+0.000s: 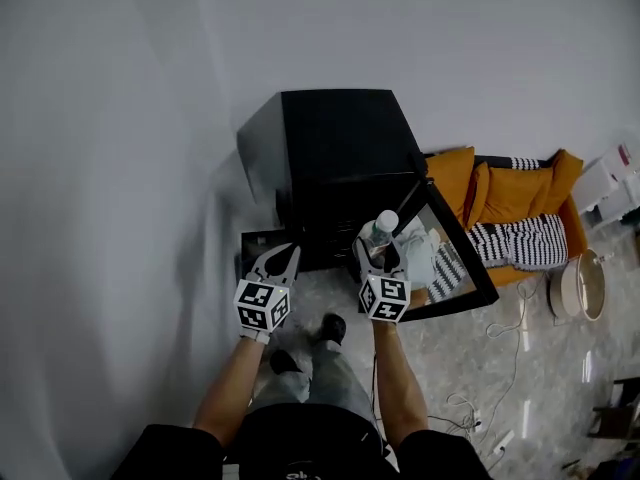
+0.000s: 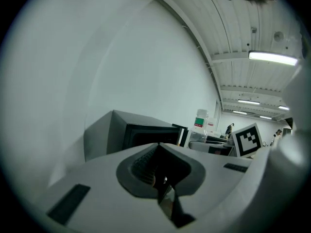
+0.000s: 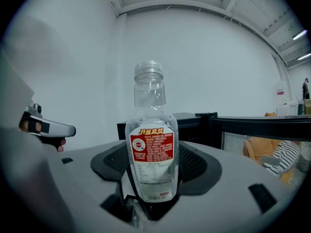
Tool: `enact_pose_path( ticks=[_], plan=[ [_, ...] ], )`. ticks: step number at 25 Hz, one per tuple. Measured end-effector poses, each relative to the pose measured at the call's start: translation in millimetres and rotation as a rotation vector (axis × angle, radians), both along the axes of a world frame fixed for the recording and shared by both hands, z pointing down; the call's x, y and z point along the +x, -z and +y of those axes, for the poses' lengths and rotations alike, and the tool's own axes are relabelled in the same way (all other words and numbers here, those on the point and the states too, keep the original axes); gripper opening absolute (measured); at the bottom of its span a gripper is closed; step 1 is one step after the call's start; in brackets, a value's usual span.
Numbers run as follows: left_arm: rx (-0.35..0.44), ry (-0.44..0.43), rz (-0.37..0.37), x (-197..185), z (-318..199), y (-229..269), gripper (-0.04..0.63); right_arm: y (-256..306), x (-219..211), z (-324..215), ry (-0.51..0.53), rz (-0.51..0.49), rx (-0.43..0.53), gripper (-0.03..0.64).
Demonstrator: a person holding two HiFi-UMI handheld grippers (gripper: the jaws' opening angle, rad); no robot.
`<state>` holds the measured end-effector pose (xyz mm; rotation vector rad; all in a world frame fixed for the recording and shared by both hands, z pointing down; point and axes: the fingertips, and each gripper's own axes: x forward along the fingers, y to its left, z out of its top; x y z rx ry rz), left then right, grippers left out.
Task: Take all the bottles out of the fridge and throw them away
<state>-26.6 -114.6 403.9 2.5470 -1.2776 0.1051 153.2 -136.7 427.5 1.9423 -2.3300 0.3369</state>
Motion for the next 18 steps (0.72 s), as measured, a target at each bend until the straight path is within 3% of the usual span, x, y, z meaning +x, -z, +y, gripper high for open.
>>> enact_pose_path(
  ticks=[7, 18],
  plan=[
    [0.011, 0.174, -0.009, -73, 8, 12, 0.006, 15, -90, -18, 0.209, -0.03, 0.008, 0.304],
    [0.003, 0.551, 0.0, -161, 31, 18, 0.006, 14, -226, -27, 0.653, -0.026, -0.023, 0.304]
  ],
)
